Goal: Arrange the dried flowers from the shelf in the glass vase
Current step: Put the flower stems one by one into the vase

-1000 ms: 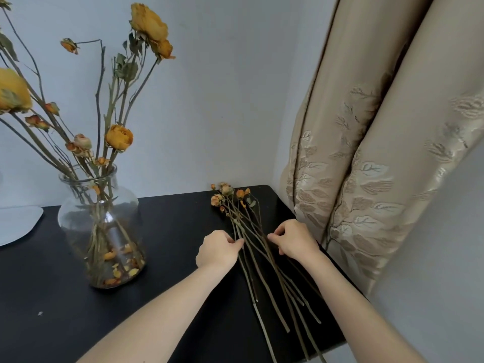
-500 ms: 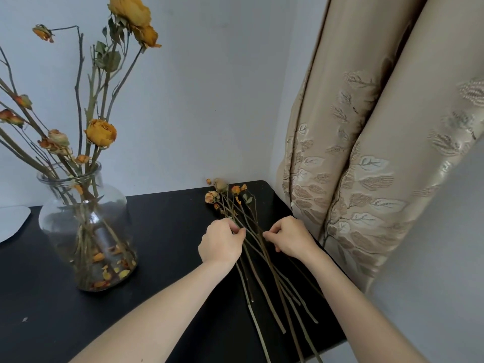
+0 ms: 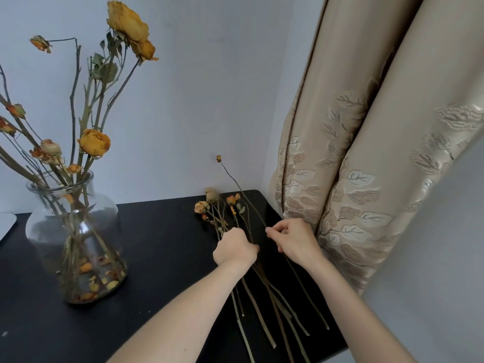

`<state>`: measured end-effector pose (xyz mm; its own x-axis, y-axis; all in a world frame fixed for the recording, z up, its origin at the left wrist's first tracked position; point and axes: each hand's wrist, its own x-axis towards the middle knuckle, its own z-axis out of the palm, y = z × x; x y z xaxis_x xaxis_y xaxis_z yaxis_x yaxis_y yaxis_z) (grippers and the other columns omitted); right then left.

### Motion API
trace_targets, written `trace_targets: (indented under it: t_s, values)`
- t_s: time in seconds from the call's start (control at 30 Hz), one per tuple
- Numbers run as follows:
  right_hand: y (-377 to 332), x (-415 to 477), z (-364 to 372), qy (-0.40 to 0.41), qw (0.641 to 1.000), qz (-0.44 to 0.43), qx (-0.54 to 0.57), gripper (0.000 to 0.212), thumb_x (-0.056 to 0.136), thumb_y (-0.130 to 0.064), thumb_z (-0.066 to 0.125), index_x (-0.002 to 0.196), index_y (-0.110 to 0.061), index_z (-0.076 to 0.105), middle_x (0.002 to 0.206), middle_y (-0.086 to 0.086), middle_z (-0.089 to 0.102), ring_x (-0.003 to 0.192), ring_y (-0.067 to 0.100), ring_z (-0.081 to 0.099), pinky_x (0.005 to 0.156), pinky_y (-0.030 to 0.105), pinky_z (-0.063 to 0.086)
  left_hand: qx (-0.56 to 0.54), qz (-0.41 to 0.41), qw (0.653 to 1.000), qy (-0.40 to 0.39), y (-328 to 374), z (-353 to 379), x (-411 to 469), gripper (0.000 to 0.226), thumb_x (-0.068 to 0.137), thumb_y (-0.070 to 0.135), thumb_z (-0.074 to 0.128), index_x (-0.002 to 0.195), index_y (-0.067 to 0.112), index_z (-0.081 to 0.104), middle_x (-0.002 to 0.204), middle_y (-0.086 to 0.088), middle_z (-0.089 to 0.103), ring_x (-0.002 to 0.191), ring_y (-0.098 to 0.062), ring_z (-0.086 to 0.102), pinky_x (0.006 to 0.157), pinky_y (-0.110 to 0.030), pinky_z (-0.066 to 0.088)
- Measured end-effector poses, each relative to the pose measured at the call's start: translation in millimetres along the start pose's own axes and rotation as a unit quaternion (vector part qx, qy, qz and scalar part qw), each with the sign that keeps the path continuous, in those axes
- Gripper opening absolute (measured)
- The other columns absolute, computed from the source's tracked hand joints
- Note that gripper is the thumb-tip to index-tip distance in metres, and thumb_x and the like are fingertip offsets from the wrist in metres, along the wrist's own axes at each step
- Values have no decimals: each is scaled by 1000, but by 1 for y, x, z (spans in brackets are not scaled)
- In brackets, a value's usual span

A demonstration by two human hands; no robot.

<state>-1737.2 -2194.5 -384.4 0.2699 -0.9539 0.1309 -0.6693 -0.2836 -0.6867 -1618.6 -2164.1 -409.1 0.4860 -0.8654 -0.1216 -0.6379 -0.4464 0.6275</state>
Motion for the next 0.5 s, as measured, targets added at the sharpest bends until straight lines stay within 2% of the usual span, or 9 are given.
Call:
trace_targets:
  t_s: [0.17, 0.27, 0.33, 0.4, 0.5]
  values:
    - [-2, -2, -5, 12, 1000, 0, 18, 21, 90, -28, 59, 72, -21, 67, 33, -11, 51, 38, -1, 49, 53, 20, 39, -91, -38, 995, -13, 0, -9, -1, 23, 80, 33, 64, 84, 11, 62, 76, -2, 59, 70, -20, 60, 57, -27, 45]
    - [-4, -3, -6, 28, 999, -11, 30, 21, 90, -29, 59, 71, -21, 67, 35, -10, 52, 38, 0, 49, 57, 22, 43, -175, -38, 984, -25, 1, -15, 0, 25, 80, 30, 64, 78, 6, 64, 77, -5, 64, 71, -21, 63, 66, -32, 52]
    - [-6, -3, -6, 40, 998, -18, 36, 21, 90, -29, 59, 71, -23, 65, 35, -13, 53, 38, -3, 50, 55, 20, 40, -215, -33, 976, -23, 1, -21, -1, 21, 81, 27, 64, 74, 8, 66, 76, -4, 65, 71, -19, 63, 71, -32, 53]
    - [-8, -3, -5, 53, 997, -23, 50, 19, 90, -29, 59, 73, -23, 66, 35, -14, 53, 38, -4, 50, 53, 19, 37, -246, -33, 969, -16, 0, -29, -2, 19, 81, 25, 64, 77, 8, 71, 77, -3, 65, 73, -17, 61, 71, -29, 51]
    - [-14, -3, -3, 78, 993, -24, 84, 17, 90, -31, 58, 80, -21, 67, 37, -13, 54, 41, -4, 52, 55, 19, 37, -291, -33, 956, 5, -3, -45, -7, 18, 81, 22, 64, 75, 6, 70, 69, -2, 59, 59, -13, 52, 65, -27, 45]
